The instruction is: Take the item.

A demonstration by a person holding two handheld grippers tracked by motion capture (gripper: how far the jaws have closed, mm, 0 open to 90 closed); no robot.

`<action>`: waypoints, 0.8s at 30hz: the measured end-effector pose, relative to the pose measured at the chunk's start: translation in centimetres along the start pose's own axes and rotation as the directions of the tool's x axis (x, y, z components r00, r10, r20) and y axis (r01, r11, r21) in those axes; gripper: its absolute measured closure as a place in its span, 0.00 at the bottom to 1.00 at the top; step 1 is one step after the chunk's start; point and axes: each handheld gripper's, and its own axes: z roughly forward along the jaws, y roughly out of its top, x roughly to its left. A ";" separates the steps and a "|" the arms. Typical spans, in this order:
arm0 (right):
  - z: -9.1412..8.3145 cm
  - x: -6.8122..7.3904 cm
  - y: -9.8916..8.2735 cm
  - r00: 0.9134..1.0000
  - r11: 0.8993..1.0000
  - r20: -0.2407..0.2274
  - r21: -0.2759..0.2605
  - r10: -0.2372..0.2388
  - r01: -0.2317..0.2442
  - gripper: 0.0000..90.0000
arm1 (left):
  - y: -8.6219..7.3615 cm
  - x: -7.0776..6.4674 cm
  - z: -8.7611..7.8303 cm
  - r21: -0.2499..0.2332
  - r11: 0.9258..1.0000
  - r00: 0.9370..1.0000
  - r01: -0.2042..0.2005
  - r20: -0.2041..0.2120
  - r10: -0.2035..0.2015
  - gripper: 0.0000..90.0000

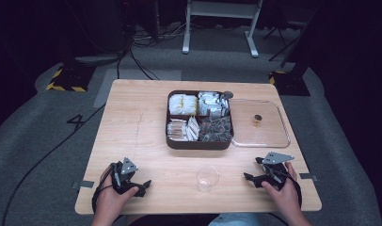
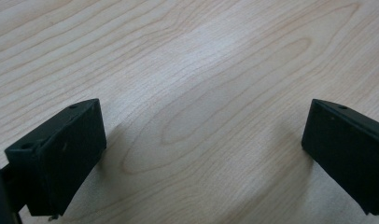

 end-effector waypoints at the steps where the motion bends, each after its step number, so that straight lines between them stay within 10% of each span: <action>1: 0.0 0.0 0.0 1.000 1.000 -0.003 0.001 -0.002 0.002 0.15 | 0.0 0.0 0.0 -0.001 1.000 1.000 0.002 0.000 -0.002 0.00; 24: 0.2 0.1 0.2 1.000 1.000 -0.011 -0.013 -0.009 0.009 0.23 | 0.6 -0.5 -1.0 -0.036 0.998 0.999 0.045 -0.016 -0.045 0.36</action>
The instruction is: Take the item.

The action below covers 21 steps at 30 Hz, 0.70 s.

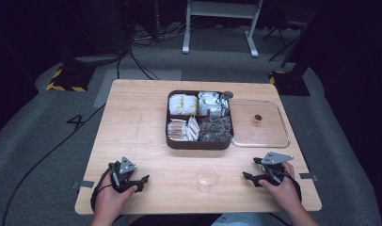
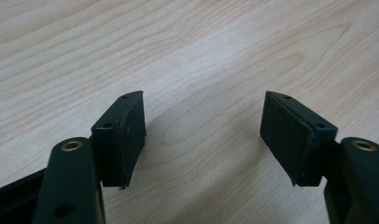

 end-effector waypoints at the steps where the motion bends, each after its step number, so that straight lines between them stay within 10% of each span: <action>1: 0.0 0.0 0.0 1.000 1.000 0.000 0.000 0.000 0.000 0.23 | 0.2 -0.2 -0.1 -0.010 1.000 1.000 -0.002 0.004 0.002 0.36; 21: 0.0 0.0 0.0 1.000 1.000 0.002 0.000 0.000 0.000 0.23 | 6.1 -1.7 -2.1 -0.107 0.993 0.996 0.053 0.082 -0.044 0.35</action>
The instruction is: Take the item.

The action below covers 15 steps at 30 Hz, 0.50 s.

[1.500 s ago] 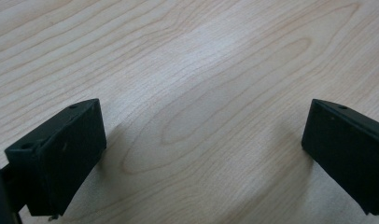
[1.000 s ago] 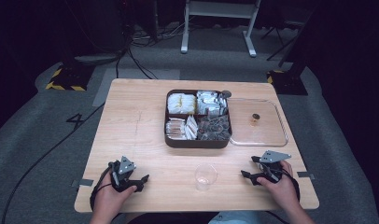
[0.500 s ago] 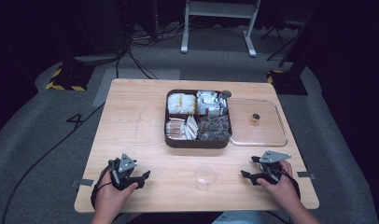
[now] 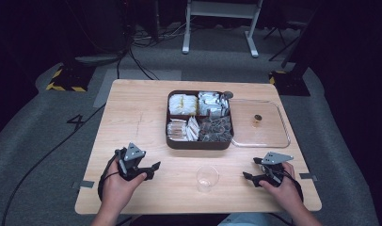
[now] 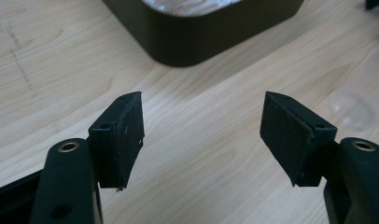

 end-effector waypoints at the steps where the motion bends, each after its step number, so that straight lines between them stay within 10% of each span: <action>1: 0.0 0.0 0.0 1.000 1.000 -0.001 0.000 0.000 0.000 0.23 | 0.6 0.2 0.2 -0.008 1.000 1.000 0.016 0.024 -0.016 0.35; 15: 0.1 -0.3 0.1 0.999 1.000 -0.025 0.000 -0.021 0.021 0.23 | 5.5 0.1 2.1 -0.019 0.999 0.999 -0.049 -0.005 0.049 0.36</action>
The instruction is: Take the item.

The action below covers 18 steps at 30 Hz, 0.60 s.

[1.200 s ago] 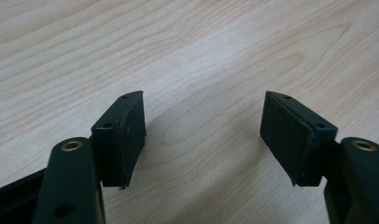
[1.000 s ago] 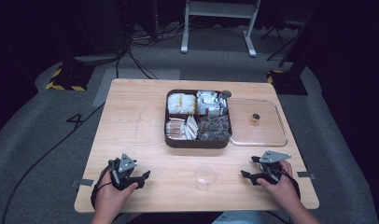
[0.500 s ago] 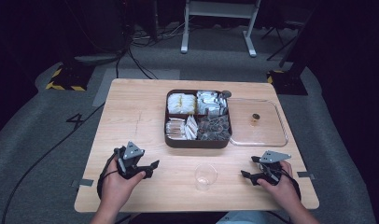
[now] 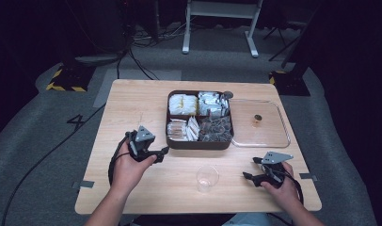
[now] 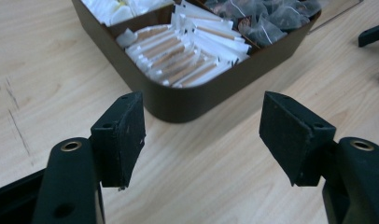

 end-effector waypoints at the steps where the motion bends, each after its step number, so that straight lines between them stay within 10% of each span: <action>1: 0.0 0.0 0.0 1.000 1.000 0.000 0.000 0.000 0.000 0.23 | 0.0 0.0 0.0 0.000 1.000 1.000 0.000 0.000 0.000 0.36; 18: 0.0 0.0 0.0 1.000 1.000 0.000 0.001 0.001 -0.001 0.23 | 6.3 0.4 2.9 -0.050 0.999 1.000 0.023 0.009 -0.022 0.36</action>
